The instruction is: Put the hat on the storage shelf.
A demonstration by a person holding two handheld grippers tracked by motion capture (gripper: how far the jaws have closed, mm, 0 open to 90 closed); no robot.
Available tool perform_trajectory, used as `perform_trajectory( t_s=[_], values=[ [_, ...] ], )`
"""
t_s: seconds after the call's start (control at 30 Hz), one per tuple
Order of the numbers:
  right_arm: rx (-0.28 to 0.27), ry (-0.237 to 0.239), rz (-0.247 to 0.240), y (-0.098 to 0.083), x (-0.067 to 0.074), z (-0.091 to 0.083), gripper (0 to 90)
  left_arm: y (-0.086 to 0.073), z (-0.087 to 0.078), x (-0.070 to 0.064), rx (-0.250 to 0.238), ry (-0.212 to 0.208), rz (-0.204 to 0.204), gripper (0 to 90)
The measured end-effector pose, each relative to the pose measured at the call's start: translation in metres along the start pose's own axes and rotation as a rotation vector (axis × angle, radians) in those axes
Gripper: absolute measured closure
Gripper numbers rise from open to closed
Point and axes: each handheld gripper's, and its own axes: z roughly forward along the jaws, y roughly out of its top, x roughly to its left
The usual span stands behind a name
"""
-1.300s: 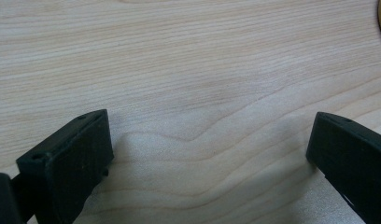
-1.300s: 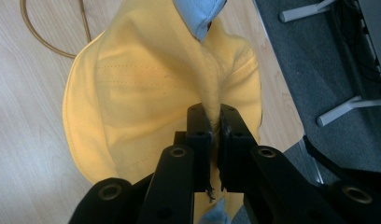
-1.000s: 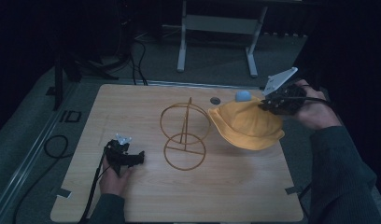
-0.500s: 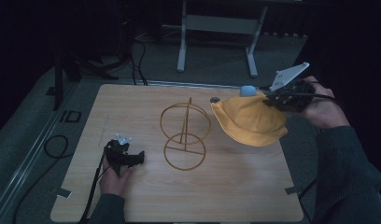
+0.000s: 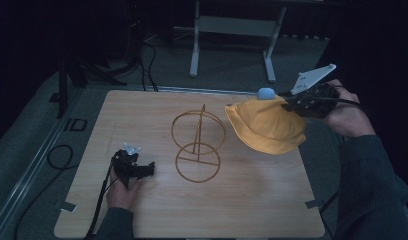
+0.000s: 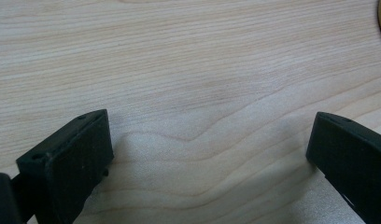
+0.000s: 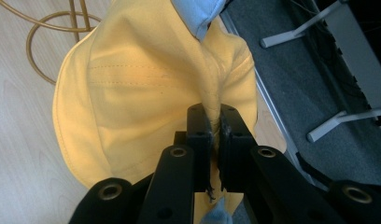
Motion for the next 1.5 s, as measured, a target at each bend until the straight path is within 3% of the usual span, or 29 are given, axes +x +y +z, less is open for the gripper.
perform_trajectory(
  t_s=[0.97,1.5],
  values=[
    [-0.056,0.018,-0.007,0.017,0.001,-0.007,84.7,0.0,0.0,0.0,0.0,0.0,0.0,0.4],
    [-0.105,0.036,-0.037,0.035,0.004,-0.013,84.7,0.0,0.0,0.0,0.0,0.0,0.0,0.4]
  ],
)
